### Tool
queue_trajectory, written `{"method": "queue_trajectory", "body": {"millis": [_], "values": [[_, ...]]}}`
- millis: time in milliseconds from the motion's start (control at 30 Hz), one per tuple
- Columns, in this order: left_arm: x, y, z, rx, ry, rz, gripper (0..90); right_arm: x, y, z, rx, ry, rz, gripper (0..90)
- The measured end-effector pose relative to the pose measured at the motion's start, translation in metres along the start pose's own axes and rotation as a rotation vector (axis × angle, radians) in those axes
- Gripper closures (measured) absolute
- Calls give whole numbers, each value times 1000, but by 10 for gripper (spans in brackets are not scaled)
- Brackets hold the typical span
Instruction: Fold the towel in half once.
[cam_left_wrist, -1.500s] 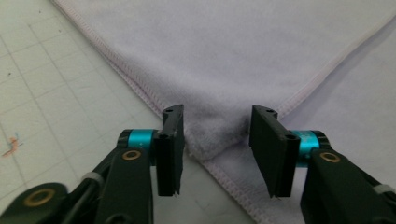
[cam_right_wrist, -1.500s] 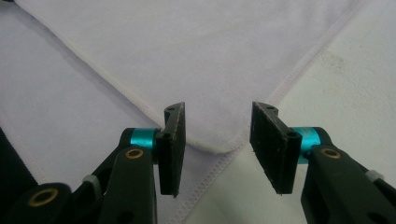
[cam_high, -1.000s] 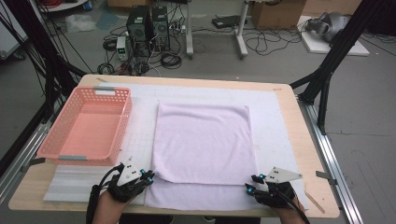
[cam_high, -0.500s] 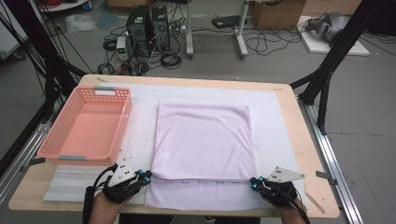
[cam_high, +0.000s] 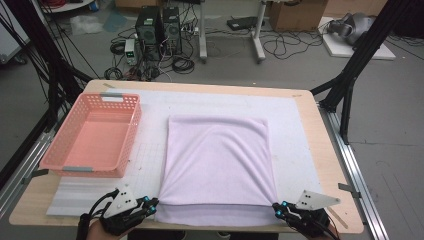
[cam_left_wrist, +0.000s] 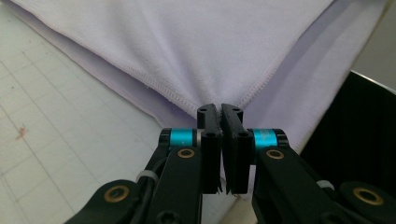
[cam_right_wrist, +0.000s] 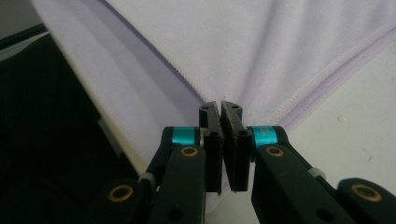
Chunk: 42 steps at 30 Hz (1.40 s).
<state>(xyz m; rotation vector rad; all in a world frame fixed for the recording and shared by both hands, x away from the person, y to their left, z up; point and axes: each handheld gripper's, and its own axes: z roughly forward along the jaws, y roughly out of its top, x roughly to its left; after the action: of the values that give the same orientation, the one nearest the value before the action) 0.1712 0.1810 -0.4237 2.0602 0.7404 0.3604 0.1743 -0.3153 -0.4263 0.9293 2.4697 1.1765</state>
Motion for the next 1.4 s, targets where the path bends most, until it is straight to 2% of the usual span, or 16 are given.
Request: {"method": "queue_trajectory", "body": {"millis": [333, 467, 500, 533, 567, 600, 667, 767, 900, 967, 1233, 1333, 1367, 1400], "values": [[-12, -11, -19, 23, -50, 6, 861, 22, -4, -21, -23, 45, -30, 873], [-15, -19, -20, 47, -83, 5, 851, 28, -9, -25, 9, 55, -38, 867], [-14, -20, -18, 60, -89, -11, 826, 29, -10, -22, 25, 55, -40, 844], [-13, -20, -15, 60, -79, -45, 724, 28, -11, -20, 37, 45, -41, 736], [-10, -19, -13, 63, -74, -86, 567, 27, -12, -19, 33, 39, -17, 669], [-7, -18, -13, 44, -67, -106, 515, 25, -12, -19, 16, 42, 4, 660], [-1, -13, -14, -1, -49, -133, 482, 21, -11, -21, -20, 29, 22, 616], [12, -4, -12, -61, -25, -182, 464, 13, -8, -23, -58, -20, 64, 585], [28, 10, -1, -99, 19, -215, 465, 1, -2, -17, -89, -87, 105, 562], [36, 16, 7, -108, 36, -240, 471, -3, 1, -14, -94, -105, 111, 557], [63, 40, 49, -102, 74, -300, 490, -20, 9, -4, -103, -139, 116, 535], [73, 47, 67, -85, 99, -302, 514, -30, 10, -2, -109, -150, 128, 526], [73, 47, 67, -85, 99, -302, 533, -33, 10, -1, -109, -152, 134, 523], [79, 49, 76, -70, 108, -295, 550, -36, 10, 0, -112, -155, 135, 521]]}}
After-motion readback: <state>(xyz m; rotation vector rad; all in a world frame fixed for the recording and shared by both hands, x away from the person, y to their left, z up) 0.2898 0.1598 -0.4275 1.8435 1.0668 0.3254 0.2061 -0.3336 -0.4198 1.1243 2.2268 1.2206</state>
